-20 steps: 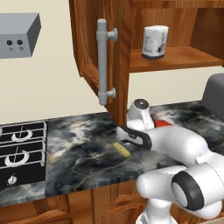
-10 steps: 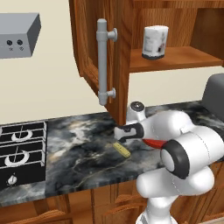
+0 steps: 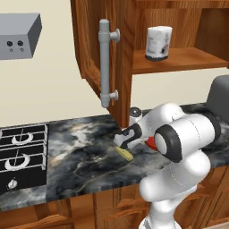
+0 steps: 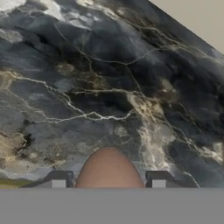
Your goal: Pick the egg and butter from the fridge and place them by the bowl for mixing.
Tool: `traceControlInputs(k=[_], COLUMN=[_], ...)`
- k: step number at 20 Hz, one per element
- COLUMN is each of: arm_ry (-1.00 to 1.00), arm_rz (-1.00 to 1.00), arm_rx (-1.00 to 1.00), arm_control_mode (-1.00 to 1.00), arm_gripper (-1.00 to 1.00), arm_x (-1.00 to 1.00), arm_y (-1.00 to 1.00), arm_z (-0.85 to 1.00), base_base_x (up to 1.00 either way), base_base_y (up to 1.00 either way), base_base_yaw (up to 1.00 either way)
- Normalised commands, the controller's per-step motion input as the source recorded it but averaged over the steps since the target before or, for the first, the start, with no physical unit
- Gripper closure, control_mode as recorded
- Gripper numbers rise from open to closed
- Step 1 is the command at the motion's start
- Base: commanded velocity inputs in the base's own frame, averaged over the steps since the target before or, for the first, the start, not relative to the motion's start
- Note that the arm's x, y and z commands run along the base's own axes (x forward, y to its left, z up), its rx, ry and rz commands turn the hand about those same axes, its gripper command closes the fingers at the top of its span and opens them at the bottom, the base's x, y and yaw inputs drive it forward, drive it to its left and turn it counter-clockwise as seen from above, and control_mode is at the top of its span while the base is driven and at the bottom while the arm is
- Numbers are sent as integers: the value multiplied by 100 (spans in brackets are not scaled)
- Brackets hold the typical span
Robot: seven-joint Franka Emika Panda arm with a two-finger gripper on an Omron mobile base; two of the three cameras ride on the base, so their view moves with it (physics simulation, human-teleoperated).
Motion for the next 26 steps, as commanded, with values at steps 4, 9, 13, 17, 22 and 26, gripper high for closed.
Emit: traceControlInputs(k=[4,9,13,17,22,26], arm_ry=[0,-10,-7,-11,-46,-3], arm_rz=[0,-4,-3,-4,-2,0], arm_rx=[0,3,5,4,10,0], arm_control_mode=[-100,-100,-100,-100,-100,-100], arm_gripper=[-100,-100,-100,-100,-100,-100], arm_x=[0,-37,-94,-100,-88,-4], arm_y=[0,0,-15,-74,-63,1], arm_z=[19,97,100,74,37,0], base_base_x=[0,0,0,0,0,0], base_base_y=[0,0,0,0,0,0], base_base_yaw=[0,0,0,0,0,0])
